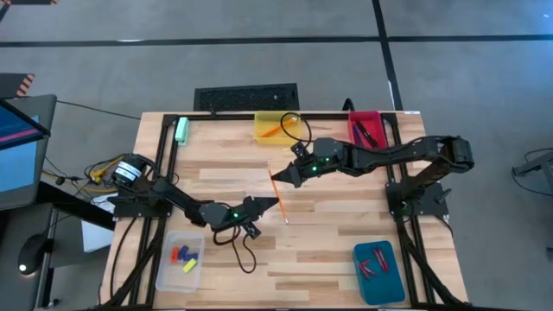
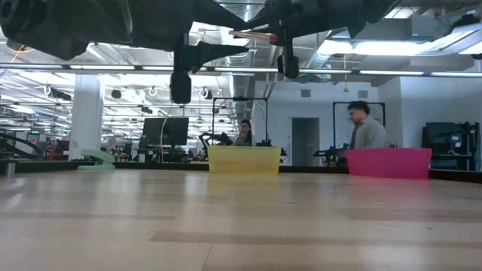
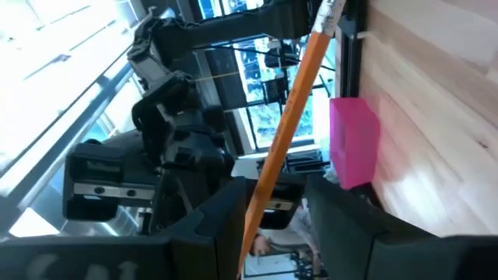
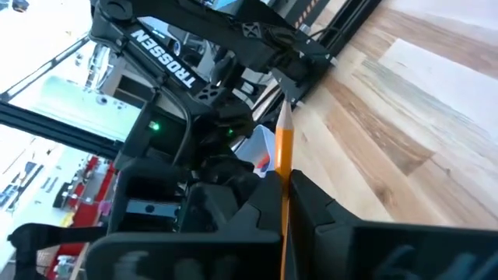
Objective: Sort crayons/erasers/pens/pencils in bins
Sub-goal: Put the orange pencil into the yellow bin
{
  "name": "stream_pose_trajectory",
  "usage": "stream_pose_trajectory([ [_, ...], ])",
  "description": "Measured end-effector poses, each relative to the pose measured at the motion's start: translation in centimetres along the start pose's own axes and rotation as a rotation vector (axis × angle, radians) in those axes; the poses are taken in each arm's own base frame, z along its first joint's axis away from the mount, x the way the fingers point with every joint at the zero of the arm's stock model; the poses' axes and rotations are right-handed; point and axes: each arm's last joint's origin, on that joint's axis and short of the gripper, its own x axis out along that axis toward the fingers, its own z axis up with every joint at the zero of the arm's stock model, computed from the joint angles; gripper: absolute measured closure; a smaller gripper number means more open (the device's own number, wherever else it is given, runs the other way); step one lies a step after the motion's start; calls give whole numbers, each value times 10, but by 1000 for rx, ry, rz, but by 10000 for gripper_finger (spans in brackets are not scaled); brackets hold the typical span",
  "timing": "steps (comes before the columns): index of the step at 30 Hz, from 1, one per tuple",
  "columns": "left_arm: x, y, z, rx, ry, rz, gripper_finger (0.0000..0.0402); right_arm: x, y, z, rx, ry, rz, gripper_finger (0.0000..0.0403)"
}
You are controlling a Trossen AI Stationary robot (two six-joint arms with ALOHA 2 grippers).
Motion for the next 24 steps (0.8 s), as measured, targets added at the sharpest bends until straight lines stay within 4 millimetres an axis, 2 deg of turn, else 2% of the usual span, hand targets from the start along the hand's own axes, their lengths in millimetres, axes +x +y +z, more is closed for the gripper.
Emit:
stream_pose_trajectory([
  [13,0,-1,1,27,-38,0,272,2,5,-7,5,19,12,387],
  [24,5,2,4,56,-55,-6,317,3,7,-14,21,39,-4,386],
])
